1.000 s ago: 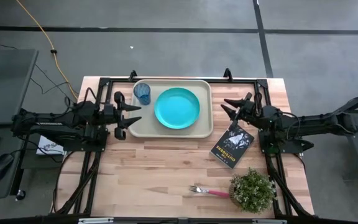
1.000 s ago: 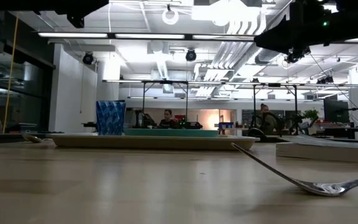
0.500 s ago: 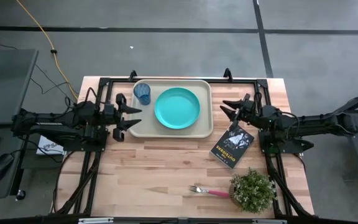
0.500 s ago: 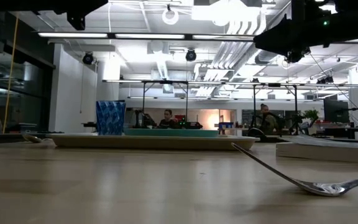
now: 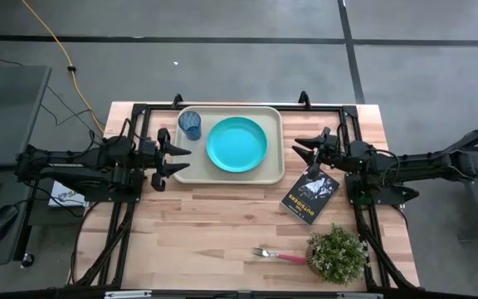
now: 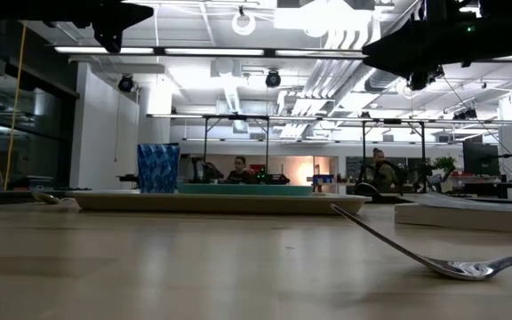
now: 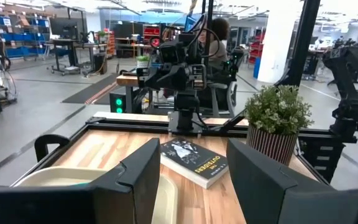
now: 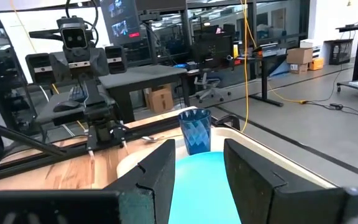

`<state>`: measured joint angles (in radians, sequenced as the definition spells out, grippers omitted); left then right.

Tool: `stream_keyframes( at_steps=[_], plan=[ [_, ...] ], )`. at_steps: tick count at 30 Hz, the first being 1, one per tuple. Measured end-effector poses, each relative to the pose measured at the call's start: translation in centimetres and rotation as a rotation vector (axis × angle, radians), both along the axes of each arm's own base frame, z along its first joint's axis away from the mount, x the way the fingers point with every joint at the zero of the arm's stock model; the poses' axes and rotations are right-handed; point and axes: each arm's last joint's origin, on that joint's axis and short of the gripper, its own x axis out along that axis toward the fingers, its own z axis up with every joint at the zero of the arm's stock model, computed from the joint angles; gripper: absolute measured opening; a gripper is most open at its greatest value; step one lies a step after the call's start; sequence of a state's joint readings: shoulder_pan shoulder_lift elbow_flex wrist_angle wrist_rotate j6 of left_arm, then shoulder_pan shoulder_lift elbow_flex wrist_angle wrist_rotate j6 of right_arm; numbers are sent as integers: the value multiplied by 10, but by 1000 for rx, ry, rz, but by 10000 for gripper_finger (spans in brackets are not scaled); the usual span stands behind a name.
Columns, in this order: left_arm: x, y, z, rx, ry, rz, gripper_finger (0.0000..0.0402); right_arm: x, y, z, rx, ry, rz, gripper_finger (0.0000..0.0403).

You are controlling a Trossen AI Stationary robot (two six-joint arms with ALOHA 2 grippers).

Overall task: Pick and place plate/cup/fork/spoon on tray
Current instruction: Put the orange spoon on the white tray beside the light blue plate

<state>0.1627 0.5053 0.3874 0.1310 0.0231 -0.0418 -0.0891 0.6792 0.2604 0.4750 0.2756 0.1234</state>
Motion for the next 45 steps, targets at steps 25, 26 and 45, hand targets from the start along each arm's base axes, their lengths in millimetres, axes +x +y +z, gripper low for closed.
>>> stream_keyframes(
  at_steps=[25,26,45],
  plan=[
    [0,2,-5,-14,45,64,168,0,0,-1,-17,16,-2,129],
    [1,3,-6,-16,60,82,168,0,0,-1,-17,16,-2,129],
    [-24,72,-70,-418,888,1182,168,0,0,-1,-17,16,-2,129]
  ],
)
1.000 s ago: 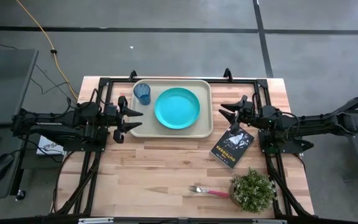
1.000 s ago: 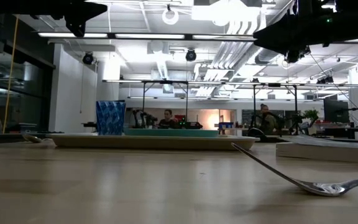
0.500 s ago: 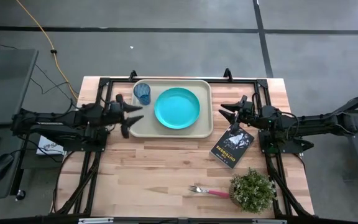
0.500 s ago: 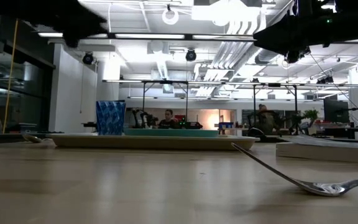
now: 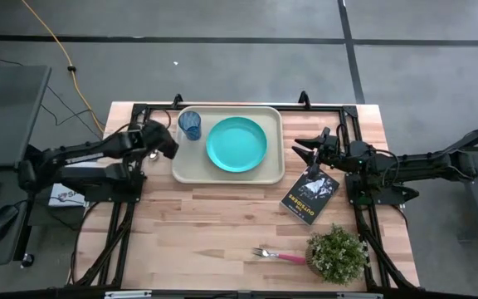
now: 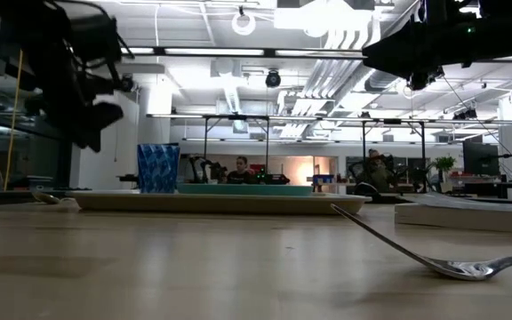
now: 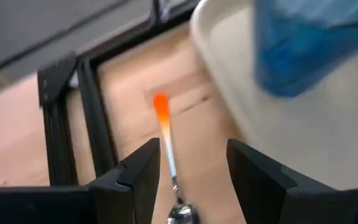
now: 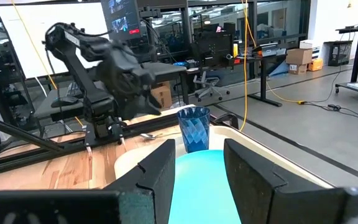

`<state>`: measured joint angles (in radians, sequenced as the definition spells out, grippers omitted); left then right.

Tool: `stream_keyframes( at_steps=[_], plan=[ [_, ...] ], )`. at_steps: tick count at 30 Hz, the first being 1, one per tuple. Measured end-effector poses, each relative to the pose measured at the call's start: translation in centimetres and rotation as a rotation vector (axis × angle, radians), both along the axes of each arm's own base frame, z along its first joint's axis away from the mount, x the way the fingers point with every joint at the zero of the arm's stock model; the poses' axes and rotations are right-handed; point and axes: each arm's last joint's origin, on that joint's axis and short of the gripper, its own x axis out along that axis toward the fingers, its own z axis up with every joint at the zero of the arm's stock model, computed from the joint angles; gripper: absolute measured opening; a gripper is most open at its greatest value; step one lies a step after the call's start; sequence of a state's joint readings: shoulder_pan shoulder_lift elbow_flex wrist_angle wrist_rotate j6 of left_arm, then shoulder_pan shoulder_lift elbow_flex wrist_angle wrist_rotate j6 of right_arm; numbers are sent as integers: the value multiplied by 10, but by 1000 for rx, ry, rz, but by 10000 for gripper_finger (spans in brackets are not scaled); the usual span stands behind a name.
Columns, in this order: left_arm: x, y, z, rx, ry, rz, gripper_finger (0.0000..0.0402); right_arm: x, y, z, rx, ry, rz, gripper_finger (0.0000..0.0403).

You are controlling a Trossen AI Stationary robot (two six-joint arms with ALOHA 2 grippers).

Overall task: Pick and place plate/cup/fork/spoon on tray
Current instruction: Put the orange spoon on the white tray beside the light blue plate

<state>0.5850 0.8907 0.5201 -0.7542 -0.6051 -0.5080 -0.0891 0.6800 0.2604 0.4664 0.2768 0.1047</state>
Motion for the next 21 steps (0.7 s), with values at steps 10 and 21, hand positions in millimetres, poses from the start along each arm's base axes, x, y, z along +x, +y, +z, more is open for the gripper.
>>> stream_keyframes(
  at_steps=[10,21],
  plan=[
    [0,40,-34,-185,105,114,168,0,0,0,0,-1,0,129],
    [-1,62,-66,-290,95,146,168,0,0,0,0,-1,0,129]
  ],
)
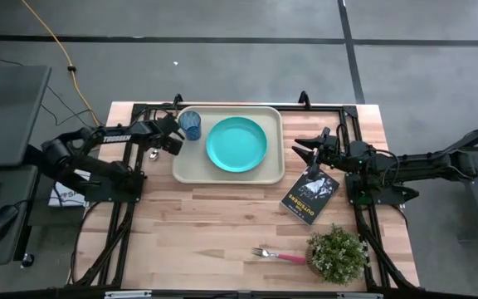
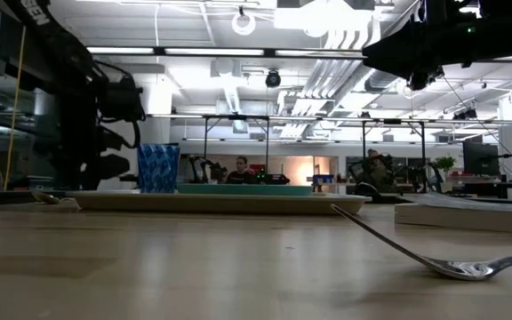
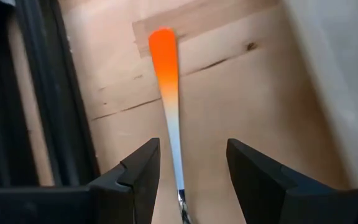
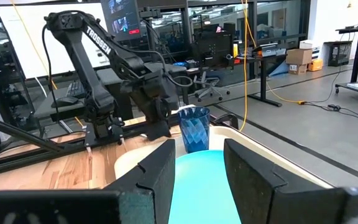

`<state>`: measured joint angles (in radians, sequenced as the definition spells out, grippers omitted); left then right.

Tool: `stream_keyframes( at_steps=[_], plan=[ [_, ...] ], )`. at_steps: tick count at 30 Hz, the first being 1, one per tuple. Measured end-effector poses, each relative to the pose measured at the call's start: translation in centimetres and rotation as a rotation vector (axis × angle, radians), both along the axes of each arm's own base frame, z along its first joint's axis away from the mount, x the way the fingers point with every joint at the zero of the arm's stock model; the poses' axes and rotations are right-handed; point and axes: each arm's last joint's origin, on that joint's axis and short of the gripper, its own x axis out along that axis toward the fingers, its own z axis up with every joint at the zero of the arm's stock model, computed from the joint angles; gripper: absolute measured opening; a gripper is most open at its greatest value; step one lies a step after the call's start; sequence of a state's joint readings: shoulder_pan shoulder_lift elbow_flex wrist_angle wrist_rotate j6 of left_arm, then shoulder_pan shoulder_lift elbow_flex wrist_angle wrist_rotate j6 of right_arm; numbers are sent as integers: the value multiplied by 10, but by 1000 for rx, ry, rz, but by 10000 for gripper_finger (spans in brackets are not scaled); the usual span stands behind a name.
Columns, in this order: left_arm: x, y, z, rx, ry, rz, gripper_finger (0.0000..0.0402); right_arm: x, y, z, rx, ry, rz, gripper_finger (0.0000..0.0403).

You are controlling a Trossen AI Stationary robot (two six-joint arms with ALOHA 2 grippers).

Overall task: Pick and place plate/cup/fork/spoon on tray
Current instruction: Put the orange spoon on the white tray beside the light blue plate

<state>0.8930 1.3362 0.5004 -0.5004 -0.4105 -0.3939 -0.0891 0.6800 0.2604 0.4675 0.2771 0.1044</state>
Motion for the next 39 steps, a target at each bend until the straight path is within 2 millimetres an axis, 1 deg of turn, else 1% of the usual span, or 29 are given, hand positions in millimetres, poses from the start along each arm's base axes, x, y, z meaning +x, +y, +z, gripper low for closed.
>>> stream_keyframes(
  at_steps=[4,10,14,17,23,24,25,28,31,35,39],
  plan=[
    [-5,5,-8,10,-27,29,168,0,0,0,0,0,0,129],
    [-11,8,-8,11,-35,44,167,0,0,0,0,0,0,129],
    [-12,9,-9,-10,-55,46,153,0,0,0,0,0,0,129],
    [-12,8,-9,-21,-63,49,119,0,0,0,2,-1,0,129],
    [-11,7,-10,-47,-79,39,20,0,0,0,9,-3,1,129],
    [-11,7,-10,-49,-79,37,11,0,0,0,9,-3,1,129],
    [-11,6,-10,-52,-79,32,7,0,0,0,10,-3,1,129],
    [-11,6,-10,-56,-76,20,12,0,0,0,10,-3,1,129],
    [-12,3,-7,-53,-86,15,5,0,0,0,10,-3,1,129],
    [-15,-6,2,-63,-104,-1,2,0,0,0,10,-4,1,129],
    [-20,-12,16,-19,-111,8,1,0,0,0,10,-3,1,129]
  ],
)
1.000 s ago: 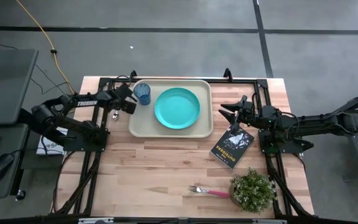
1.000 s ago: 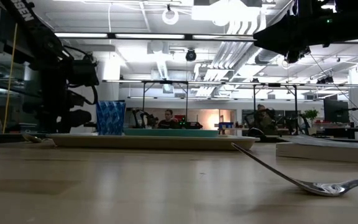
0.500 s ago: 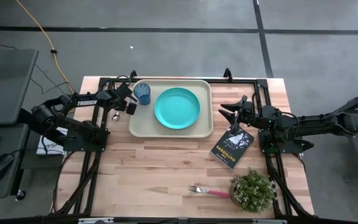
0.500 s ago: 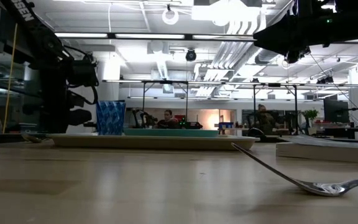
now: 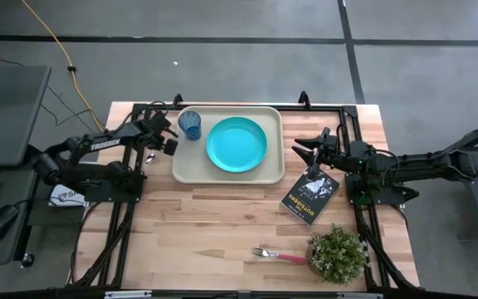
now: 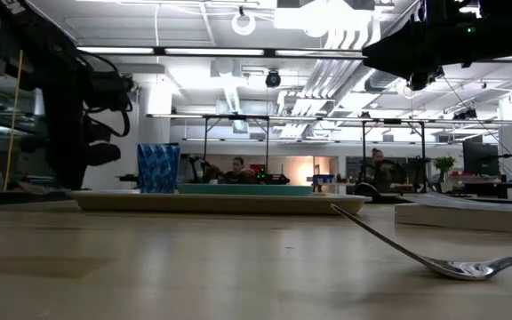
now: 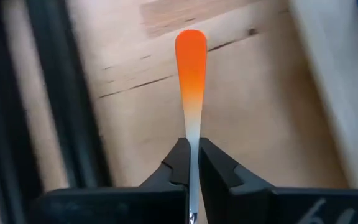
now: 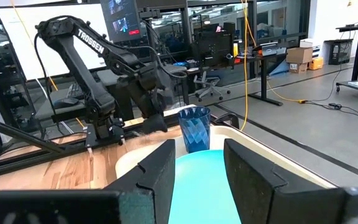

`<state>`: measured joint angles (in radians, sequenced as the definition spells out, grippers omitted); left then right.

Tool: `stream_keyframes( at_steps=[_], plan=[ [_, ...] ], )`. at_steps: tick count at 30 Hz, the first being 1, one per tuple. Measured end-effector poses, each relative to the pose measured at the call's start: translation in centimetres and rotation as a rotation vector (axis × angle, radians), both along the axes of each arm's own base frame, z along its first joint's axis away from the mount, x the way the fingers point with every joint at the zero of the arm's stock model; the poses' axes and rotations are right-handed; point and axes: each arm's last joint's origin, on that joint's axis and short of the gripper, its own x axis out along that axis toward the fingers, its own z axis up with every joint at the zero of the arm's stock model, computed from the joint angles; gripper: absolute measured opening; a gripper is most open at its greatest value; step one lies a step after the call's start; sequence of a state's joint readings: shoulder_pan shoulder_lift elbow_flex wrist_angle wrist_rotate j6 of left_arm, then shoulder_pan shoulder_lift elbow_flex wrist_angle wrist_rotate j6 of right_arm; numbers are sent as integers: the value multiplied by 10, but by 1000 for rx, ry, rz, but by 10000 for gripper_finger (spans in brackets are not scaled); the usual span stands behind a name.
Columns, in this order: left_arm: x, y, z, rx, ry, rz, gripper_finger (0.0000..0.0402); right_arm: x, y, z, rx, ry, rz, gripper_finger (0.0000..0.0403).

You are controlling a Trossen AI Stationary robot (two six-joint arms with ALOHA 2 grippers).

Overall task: Pick and place plate/cup/fork/spoon on tray
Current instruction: Put the orange spoon on the white tray beside the light blue plate

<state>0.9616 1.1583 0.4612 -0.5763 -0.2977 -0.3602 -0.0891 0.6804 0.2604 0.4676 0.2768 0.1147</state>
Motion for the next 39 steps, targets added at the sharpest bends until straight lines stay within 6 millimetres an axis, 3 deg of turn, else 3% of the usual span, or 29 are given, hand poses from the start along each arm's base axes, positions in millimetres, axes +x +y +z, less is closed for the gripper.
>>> stream_keyframes(
  at_steps=[18,39],
  plan=[
    [-10,-15,46,273,-193,13,0,0,0,1,-3,-8,0,129],
    [-12,-17,51,305,-219,0,0,0,0,1,-1,-9,0,129]
  ],
)
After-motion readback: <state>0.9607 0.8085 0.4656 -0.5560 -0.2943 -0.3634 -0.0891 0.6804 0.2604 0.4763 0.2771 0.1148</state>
